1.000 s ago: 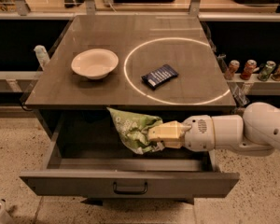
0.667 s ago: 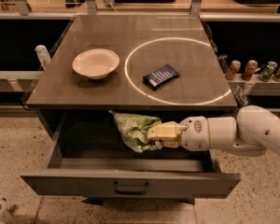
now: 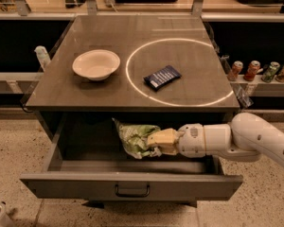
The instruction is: Place green jalapeno chip bag into top drawer
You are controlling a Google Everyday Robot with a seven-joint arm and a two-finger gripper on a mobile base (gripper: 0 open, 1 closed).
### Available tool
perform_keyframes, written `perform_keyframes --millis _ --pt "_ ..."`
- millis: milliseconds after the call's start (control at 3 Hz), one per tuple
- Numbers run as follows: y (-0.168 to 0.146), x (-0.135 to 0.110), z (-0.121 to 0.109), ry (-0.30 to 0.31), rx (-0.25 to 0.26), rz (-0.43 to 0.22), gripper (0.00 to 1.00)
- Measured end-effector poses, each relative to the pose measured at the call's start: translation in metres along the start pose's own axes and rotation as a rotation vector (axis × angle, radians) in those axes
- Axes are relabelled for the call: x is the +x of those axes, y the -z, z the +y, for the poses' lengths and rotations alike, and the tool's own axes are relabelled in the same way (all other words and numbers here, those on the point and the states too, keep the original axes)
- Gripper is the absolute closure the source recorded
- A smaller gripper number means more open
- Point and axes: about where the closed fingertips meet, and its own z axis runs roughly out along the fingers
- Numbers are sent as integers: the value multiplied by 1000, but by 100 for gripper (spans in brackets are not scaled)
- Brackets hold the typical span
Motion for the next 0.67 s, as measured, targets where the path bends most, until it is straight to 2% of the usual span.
perform_keyframes --millis 333,667 --pt "-8 7 -11 -59 -8 16 100" --pt "-8 7 -11 -59 -8 16 81"
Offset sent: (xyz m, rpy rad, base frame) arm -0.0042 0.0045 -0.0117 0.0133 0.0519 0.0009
